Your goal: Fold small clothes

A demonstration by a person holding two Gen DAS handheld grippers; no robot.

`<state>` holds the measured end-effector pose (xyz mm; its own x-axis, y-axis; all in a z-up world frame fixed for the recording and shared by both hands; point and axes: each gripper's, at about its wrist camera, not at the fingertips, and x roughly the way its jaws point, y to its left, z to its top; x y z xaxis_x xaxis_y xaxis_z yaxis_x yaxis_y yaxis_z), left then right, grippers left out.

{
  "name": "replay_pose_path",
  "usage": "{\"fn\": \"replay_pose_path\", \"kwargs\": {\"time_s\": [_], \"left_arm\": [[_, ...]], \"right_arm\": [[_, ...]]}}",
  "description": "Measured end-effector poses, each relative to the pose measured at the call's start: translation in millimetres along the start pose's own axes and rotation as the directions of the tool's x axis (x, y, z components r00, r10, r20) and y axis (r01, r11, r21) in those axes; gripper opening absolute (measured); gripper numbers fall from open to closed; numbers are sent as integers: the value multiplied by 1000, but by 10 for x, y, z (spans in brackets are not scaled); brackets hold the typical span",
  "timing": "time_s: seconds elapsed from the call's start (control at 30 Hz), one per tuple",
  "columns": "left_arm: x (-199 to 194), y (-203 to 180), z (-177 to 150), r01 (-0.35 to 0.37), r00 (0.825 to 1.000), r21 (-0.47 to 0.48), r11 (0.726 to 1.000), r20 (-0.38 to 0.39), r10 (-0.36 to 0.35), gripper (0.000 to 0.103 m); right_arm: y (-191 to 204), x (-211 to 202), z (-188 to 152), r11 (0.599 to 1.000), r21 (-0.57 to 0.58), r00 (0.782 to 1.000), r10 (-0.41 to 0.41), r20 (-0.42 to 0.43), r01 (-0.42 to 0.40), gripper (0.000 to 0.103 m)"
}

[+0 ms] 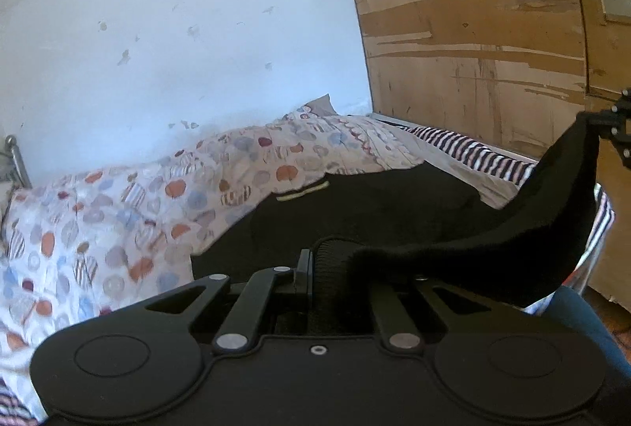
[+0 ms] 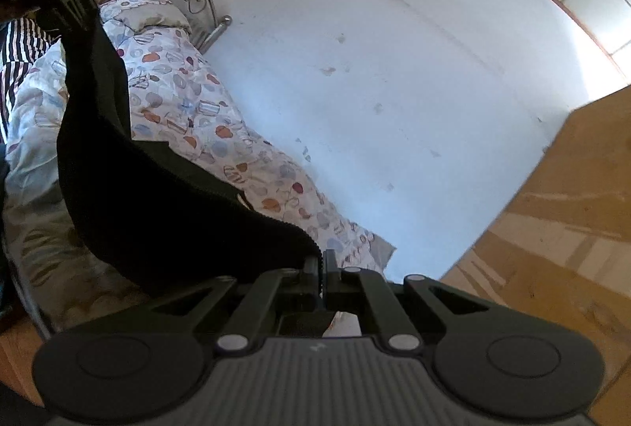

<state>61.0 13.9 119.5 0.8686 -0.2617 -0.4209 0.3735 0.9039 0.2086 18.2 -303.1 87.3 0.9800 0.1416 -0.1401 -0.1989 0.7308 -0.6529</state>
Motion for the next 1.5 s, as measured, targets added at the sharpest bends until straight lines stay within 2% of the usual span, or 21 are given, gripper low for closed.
{"fn": "replay_pose_path", "kwargs": {"time_s": [0.17, 0.27, 0.4, 0.53, 0.7, 0.97, 1.17, 1.23, 1.27, 1.3, 1.33, 1.37, 1.4, 1.43, 1.47, 1.5], "left_arm": [[623, 340, 496, -21, 999, 7, 1000, -35, 21, 5], [1180, 642, 776, -21, 996, -29, 999, -89, 18, 6], [1980, 977, 1026, -5, 987, -82, 997, -157, -8, 6], [2663, 1127, 1141, 9, 979, -62, 998, -202, -22, 6], [3350, 1293, 1080, 30, 966, -86, 996, -252, -51, 7], [4164, 1504, 852, 28, 949, -161, 987, -306, -77, 7], [4704, 1601, 626, 12, 918, -223, 975, -384, -99, 10], [4794, 1649, 561, -1, 909, -259, 966, -404, -108, 18], [4812, 1677, 536, -3, 907, -277, 961, -406, -114, 22], [4817, 1707, 517, -3, 905, -293, 956, -407, -121, 34], [4811, 1748, 501, -1, 906, -312, 950, -403, -132, 52], [4787, 1785, 493, -2, 909, -328, 945, -394, -135, 64], [4750, 1841, 485, -1, 915, -350, 937, -379, -141, 88], [4706, 1901, 478, 4, 921, -372, 928, -361, -149, 103], [4646, 1976, 467, 11, 928, -397, 918, -337, -158, 102], [4581, 2058, 455, 19, 936, -421, 907, -311, -164, 102]], "right_arm": [[-521, 717, 200, 994, 70, 997, 79, 7, -80, 1], [-855, 1379, 265, 979, 150, 990, 144, -9, -141, 1], [-1130, 2353, 244, 960, 221, 980, 189, -65, -170, 1], [-1259, 3142, 127, 947, 275, 971, 205, -121, -165, 1], [-1281, 3900, -126, 927, 333, 951, 246, -188, -174, 2], [-1072, 4624, -499, 889, 422, 921, 302, -245, -179, 2], [-927, 5118, -815, 831, 533, 881, 362, -305, -158, 4], [-913, 5225, -916, 802, 578, 865, 392, -313, -154, 11], [-919, 5254, -959, 785, 599, 859, 408, -309, -158, 26], [-929, 5270, -1004, 767, 621, 853, 423, -304, -159, 37], [-944, 5273, -1039, 754, 637, 849, 433, -302, -157, 54], [-963, 5258, -1067, 744, 649, 848, 439, -298, -158, 65], [-987, 5242, -1098, 734, 661, 847, 445, -293, -157, 70], [-1018, 5221, -1134, 719, 677, 844, 454, -287, -157, 79], [-1054, 5194, -1170, 703, 694, 842, 461, -279, -155, 87], [-1086, 5162, -1206, 691, 707, 843, 464, -272, -152, 90]]}}
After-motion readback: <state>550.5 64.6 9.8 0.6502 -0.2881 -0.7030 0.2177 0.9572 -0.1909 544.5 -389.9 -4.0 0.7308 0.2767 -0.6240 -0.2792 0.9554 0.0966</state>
